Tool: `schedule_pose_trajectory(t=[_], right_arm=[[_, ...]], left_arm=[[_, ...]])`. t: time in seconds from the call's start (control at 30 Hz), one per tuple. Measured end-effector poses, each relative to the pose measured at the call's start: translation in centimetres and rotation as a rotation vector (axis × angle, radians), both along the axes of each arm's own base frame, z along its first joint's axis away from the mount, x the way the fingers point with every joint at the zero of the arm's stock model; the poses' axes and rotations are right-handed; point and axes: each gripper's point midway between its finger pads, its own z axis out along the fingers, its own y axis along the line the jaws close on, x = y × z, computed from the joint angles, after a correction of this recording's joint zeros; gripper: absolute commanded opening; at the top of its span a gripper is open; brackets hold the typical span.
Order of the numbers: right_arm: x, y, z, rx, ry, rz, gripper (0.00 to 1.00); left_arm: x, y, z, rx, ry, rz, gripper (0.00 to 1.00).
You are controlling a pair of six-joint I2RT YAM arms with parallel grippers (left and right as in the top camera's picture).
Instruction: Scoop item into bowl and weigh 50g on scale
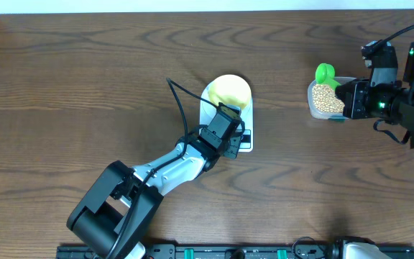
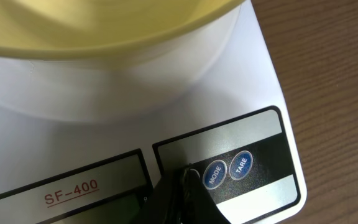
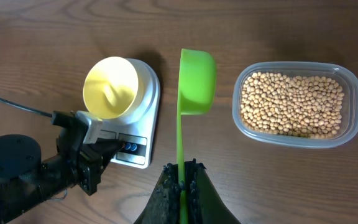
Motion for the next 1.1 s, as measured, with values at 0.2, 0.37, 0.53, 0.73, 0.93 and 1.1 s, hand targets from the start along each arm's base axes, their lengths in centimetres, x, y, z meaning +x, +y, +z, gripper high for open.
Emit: schedule_pose_trajectory(t=[0.2,0.37,0.53,0.73,0.93,1.1], right_arm=[[-0.05,0.00,-0.04,0.000,0.003,0.000,0.01],[-0.10,0.01,-0.08,0.000,0.005,0.000,0.01],[-0.09,0.01,-0.06,0.000,0.005,0.000,0.01],[-0.09,0.01,-0.07,0.000,0.005,0.000,0.01],[-0.09,0.00,-0.07,0.000,0.005,0.000,0.01],[-0.11,0.01,-0.08,0.000,0.006,0.000,0.01]], left_arm=[[-0.02,0.02,-0.12,0.002,0.002,0.000,0.07],[0.27,-0.13,-0.20,0.003,-0.001,0.002,0.07],[0.33,-0.18,-0.22,0.004,-0.001,0.002,0.07],[0.28,-0.13,-0.24,0.008,0.004,0.002,0.07],[0.26,-0.11,-0.25,0.011,0.008,0.002,0.07],[0.26,-0.10,-0.25,0.012,0.008,0.002,0.07]])
